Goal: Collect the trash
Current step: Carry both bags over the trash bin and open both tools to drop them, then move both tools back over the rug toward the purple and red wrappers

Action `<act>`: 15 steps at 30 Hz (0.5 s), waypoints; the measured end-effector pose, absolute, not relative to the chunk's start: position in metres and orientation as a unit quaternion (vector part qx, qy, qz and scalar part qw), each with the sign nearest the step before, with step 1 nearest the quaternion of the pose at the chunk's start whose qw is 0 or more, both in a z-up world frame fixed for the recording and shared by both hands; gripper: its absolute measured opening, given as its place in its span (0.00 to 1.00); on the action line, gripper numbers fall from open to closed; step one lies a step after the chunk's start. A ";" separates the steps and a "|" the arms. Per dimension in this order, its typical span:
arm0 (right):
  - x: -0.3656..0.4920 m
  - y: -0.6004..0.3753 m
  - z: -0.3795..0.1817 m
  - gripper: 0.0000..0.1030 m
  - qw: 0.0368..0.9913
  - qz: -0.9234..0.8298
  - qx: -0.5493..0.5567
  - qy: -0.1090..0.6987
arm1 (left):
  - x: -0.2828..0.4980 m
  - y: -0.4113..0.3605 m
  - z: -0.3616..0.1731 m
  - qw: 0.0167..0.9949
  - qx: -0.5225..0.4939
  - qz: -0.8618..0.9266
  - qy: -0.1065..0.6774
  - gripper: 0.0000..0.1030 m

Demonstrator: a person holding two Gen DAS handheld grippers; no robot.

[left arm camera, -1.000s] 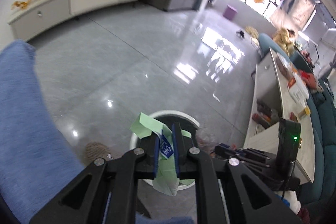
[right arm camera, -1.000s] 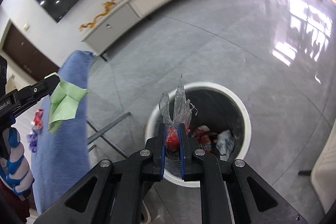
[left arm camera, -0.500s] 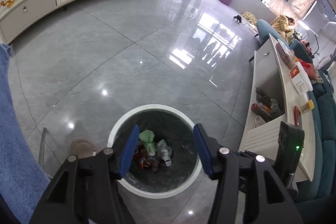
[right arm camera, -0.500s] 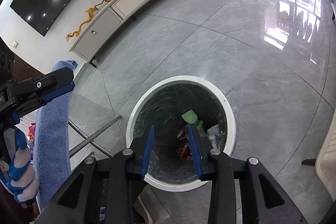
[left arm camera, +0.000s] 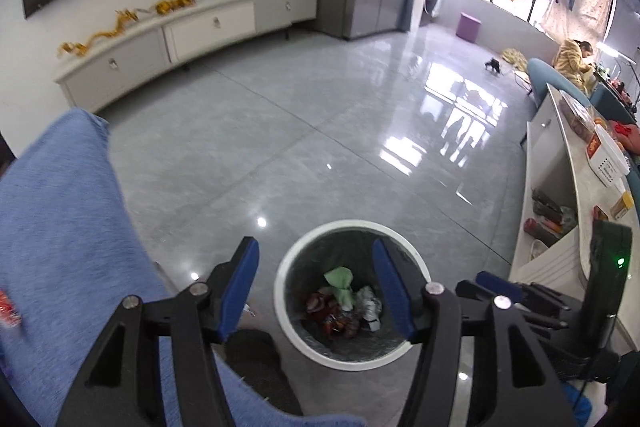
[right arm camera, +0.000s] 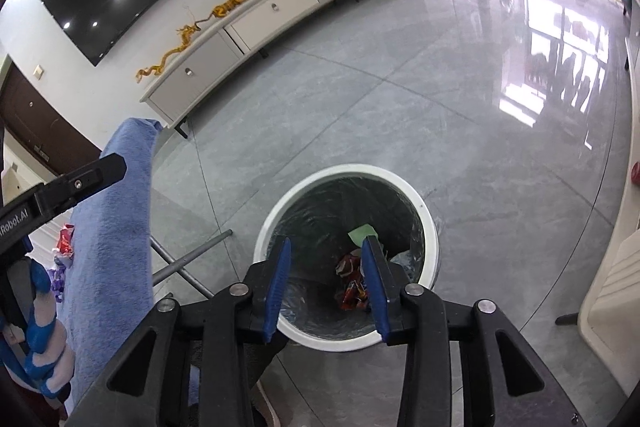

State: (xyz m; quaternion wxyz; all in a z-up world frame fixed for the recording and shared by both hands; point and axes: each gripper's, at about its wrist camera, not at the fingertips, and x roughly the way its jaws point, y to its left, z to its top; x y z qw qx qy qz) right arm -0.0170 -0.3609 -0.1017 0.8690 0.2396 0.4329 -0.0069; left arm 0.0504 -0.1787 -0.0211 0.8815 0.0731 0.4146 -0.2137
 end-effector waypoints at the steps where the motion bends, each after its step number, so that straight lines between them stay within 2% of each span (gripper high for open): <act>1: -0.020 -0.358 -0.096 0.41 0.872 -0.006 0.234 0.429 | 0.043 -0.175 -0.015 0.887 0.075 -0.210 0.405 0.57; 15: -0.056 -0.312 -0.006 0.41 0.912 0.014 0.170 0.372 | -0.020 -0.088 0.058 0.934 0.040 -0.171 0.310 0.57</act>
